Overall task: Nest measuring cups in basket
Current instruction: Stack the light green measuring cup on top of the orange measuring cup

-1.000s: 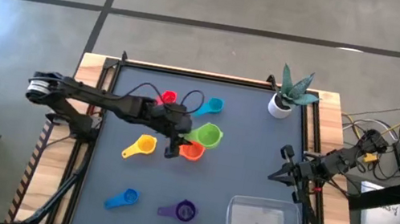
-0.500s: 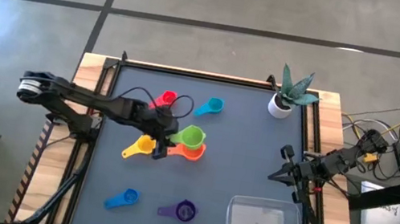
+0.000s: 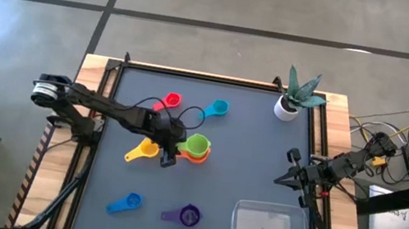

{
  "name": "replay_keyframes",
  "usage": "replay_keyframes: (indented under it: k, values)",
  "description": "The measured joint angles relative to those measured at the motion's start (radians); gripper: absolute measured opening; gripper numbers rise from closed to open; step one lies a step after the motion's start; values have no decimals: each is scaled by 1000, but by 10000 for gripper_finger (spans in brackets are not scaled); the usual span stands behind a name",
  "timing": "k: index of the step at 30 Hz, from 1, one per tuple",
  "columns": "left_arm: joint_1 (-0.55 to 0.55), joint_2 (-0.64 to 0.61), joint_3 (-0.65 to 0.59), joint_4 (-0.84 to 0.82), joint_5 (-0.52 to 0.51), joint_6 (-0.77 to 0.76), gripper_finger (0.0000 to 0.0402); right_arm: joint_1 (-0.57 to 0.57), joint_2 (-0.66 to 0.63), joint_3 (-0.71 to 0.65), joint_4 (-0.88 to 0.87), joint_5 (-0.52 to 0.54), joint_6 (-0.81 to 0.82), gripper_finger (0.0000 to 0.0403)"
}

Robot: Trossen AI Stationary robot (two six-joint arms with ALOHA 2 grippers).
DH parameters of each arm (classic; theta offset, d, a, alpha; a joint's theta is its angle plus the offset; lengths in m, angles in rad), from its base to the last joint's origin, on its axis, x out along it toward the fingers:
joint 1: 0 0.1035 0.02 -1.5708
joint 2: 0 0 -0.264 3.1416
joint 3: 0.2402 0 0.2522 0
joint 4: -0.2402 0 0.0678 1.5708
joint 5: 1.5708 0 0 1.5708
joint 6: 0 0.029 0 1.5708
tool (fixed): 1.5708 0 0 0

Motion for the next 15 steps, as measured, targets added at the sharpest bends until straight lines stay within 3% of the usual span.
replay_keyframes:
  k: [9,15]
  values:
    - [-2,5,0,-2,23,-1,114,0,0,0,0,0,0,9]
    - [-5,6,0,-5,27,-18,167,0,0,0,0,0,0,9]
